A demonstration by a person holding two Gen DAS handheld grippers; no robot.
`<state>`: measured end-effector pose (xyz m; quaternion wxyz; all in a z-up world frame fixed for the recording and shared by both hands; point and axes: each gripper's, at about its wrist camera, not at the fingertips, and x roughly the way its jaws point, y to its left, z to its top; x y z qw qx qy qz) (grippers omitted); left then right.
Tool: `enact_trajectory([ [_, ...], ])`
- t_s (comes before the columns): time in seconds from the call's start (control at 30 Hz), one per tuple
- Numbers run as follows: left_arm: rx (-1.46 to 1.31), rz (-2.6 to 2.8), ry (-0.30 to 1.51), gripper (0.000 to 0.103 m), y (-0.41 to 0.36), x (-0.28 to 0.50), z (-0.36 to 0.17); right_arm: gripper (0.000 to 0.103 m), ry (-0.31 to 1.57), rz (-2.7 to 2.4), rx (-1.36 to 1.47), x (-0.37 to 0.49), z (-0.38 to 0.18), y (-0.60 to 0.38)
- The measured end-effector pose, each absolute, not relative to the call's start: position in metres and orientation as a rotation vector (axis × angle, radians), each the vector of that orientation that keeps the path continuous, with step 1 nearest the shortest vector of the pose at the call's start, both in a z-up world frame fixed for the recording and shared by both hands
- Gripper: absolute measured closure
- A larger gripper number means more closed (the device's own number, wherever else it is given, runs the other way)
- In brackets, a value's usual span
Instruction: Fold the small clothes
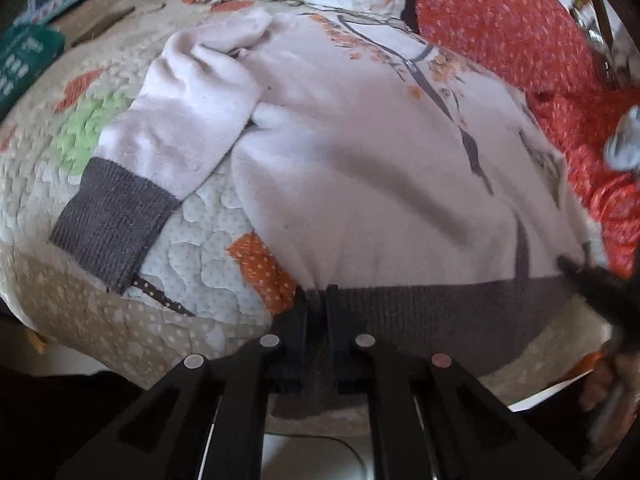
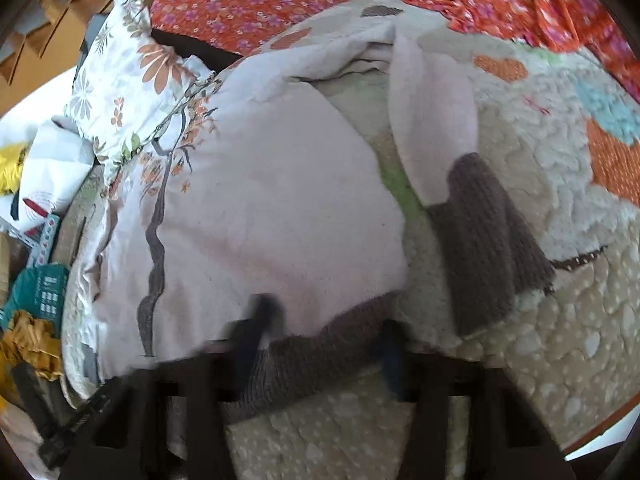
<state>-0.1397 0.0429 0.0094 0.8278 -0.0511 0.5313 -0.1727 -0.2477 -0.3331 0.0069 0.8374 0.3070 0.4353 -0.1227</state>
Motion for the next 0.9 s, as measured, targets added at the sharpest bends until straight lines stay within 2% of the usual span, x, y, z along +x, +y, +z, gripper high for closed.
enact_trajectory([
  [0.07,-0.162,-0.362,1.125,0.097,0.058,-0.137,0.022,0.086,0.897,-0.219,0.726,-0.255,0.009,-0.339],
  [0.2,-0.166,-0.337,1.085,0.097,0.087,-0.143,0.047,0.087,0.886,-0.109,0.829,-0.278,0.017,-0.326],
  [0.33,-0.111,-0.292,1.097,0.096,0.11,-0.156,0.049,0.087,0.967,-0.025,0.823,-0.301,0.009,-0.285],
  [0.4,-0.091,-0.273,1.135,0.095,0.119,-0.158,0.04,0.087,1.023,-0.007,0.797,-0.307,0.0,-0.267],
  [0.53,-0.159,-0.322,1.185,0.095,0.138,-0.158,0.035,0.079,1.09,-0.002,0.756,-0.31,-0.007,-0.261],
  [0.57,-0.18,-0.342,1.168,0.091,0.143,-0.158,0.042,0.077,1.085,-0.001,0.752,-0.311,-0.004,-0.263],
  [0.63,-0.194,-0.354,1.119,0.076,0.148,-0.158,0.056,0.075,1.048,-0.015,0.736,-0.311,0.013,-0.276],
  [0.7,-0.215,-0.341,1.047,0.051,0.153,-0.154,0.075,0.071,0.997,-0.086,0.706,-0.306,0.032,-0.299],
  [0.77,-0.229,-0.332,0.989,0.044,0.149,-0.143,0.09,0.06,0.958,-0.176,0.675,-0.301,0.046,-0.322],
  [0.87,-0.213,-0.313,0.939,0.039,0.133,-0.118,0.106,0.048,0.93,-0.383,0.567,-0.283,0.061,-0.363],
  [0.9,-0.205,-0.314,0.919,0.037,0.122,-0.106,0.109,0.047,0.954,-0.467,0.498,-0.272,0.061,-0.376],
])
